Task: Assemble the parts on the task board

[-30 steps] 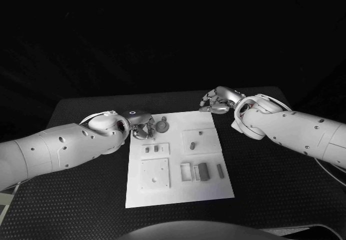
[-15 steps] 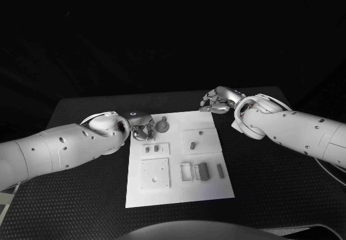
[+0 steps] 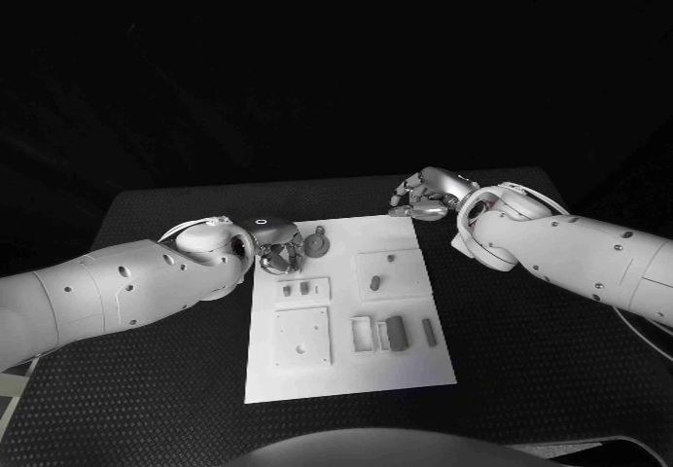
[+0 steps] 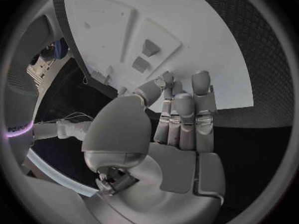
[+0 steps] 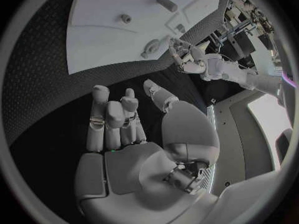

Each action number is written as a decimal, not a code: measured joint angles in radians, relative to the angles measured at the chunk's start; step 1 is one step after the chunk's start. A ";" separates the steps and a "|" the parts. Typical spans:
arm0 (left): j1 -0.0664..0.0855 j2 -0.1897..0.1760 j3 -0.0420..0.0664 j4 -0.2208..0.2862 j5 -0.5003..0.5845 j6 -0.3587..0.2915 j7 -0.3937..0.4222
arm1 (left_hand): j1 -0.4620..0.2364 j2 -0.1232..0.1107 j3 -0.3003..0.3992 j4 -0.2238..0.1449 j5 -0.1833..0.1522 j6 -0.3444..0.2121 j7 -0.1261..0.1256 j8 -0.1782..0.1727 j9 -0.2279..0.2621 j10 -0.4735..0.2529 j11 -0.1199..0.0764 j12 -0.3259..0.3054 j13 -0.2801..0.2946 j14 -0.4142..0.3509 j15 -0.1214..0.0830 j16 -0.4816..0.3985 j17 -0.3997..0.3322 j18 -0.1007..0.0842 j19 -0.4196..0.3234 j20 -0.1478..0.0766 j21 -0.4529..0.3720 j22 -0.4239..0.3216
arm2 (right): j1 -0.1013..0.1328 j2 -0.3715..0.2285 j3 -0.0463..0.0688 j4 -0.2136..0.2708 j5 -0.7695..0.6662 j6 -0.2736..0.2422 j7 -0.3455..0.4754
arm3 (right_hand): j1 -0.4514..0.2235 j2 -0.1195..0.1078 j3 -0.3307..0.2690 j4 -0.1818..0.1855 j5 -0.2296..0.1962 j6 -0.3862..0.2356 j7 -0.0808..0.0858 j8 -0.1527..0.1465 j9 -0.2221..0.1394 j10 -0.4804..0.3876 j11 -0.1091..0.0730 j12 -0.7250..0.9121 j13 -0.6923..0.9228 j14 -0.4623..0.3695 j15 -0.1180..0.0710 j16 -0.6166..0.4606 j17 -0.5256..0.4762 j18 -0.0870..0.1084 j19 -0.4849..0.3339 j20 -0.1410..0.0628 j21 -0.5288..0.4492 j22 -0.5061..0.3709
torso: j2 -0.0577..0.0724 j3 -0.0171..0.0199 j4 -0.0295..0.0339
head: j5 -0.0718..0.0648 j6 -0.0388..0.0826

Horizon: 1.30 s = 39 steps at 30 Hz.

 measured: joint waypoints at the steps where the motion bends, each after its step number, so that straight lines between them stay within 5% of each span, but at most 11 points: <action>1: 0.000 0.001 0.000 0.000 0.000 0.000 0.000 | 0.000 0.000 0.000 0.000 0.000 0.000 0.000 0.000 0.000 0.000 0.000 0.000 0.000 0.000 0.000 0.000 0.000 0.000 0.000 0.000 0.000 0.000 | 0.000 0.000 0.000 0.000 0.000 0.000 0.000 | 0.000 0.000 0.000 0.000 0.000 0.000 0.000 0.000 0.000 0.000 0.000 0.000 0.000 0.000 0.000 0.000 0.000 0.000 0.000 0.000 0.000 0.000 | 0.000 0.0000 0.0000 | 0.000 0.000; 39: 0.001 0.006 -0.002 0.002 0.000 0.006 0.002 | -0.004 -0.004 0.001 -0.004 -0.001 0.001 0.001 0.002 -0.001 0.002 -0.002 0.003 0.001 0.000 0.000 0.000 0.000 0.000 -0.002 0.001 0.000 0.000 | 0.000 -0.001 0.000 0.000 0.000 0.000 0.000 | 0.000 0.000 0.000 0.000 0.000 -0.002 0.002 0.000 0.001 0.002 -0.002 0.000 -0.001 -0.001 0.001 0.000 0.001 0.000 0.000 0.000 0.000 0.000 | 0.000 -0.0004 0.0001 | -0.003 -0.001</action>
